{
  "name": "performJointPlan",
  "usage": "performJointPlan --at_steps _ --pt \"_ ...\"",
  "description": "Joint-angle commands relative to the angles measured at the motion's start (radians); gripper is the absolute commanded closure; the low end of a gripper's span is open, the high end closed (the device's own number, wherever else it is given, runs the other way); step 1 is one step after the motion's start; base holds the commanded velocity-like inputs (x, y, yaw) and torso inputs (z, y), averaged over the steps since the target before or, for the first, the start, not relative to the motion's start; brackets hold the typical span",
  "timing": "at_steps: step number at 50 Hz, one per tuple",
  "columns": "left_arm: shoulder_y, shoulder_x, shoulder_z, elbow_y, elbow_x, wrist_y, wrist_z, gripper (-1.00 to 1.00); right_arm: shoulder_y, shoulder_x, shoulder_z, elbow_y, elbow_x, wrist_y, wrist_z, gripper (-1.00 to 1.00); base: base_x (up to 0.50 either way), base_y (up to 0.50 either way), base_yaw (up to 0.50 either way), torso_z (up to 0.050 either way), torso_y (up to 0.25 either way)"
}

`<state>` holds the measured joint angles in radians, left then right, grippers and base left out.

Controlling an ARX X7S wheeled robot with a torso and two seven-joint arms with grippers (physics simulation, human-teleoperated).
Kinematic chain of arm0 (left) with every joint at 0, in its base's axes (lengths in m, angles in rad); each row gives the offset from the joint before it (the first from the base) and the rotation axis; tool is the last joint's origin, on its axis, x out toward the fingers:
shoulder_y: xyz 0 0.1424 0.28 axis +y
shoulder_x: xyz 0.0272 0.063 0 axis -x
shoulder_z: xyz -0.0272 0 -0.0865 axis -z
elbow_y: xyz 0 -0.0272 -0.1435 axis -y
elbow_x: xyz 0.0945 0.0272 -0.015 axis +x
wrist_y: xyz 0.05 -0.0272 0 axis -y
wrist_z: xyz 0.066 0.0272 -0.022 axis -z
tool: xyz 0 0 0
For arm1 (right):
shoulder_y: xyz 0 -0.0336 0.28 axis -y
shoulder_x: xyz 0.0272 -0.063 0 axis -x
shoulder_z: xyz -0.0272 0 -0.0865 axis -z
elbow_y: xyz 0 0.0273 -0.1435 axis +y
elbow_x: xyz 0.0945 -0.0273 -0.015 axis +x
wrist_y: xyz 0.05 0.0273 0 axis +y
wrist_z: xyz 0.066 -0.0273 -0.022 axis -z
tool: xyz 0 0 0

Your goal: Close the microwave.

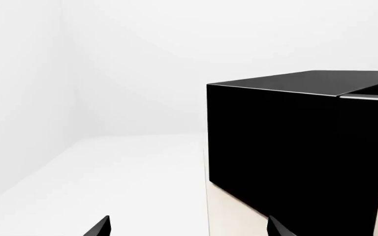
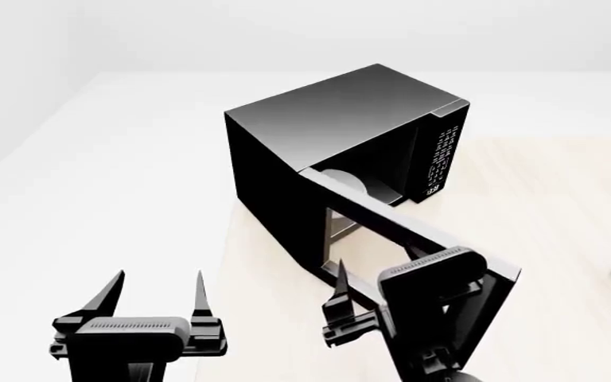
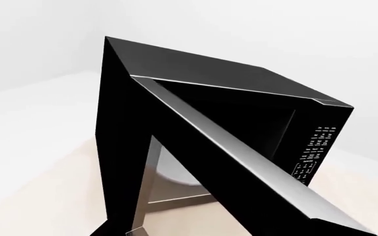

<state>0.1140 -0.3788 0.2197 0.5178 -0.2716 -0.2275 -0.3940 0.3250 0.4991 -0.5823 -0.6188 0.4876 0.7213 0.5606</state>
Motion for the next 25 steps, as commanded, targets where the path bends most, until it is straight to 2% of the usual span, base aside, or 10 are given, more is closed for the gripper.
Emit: performJointPlan --at_steps 1,25 --pt "0.002 -0.002 0.001 0.000 -0.002 0.004 -0.003 -1.00 -0.028 -0.008 -0.038 0.109 0.038 -0.022 -0.017 -1.00 0.00 0.00 0.00 0.000 0.000" --pt "-0.007 -0.006 0.007 -0.010 -0.006 0.006 -0.004 -1.00 -0.012 -0.010 -0.021 0.160 0.039 -0.033 -0.019 -1.00 0.00 0.00 0.00 -0.002 0.000"
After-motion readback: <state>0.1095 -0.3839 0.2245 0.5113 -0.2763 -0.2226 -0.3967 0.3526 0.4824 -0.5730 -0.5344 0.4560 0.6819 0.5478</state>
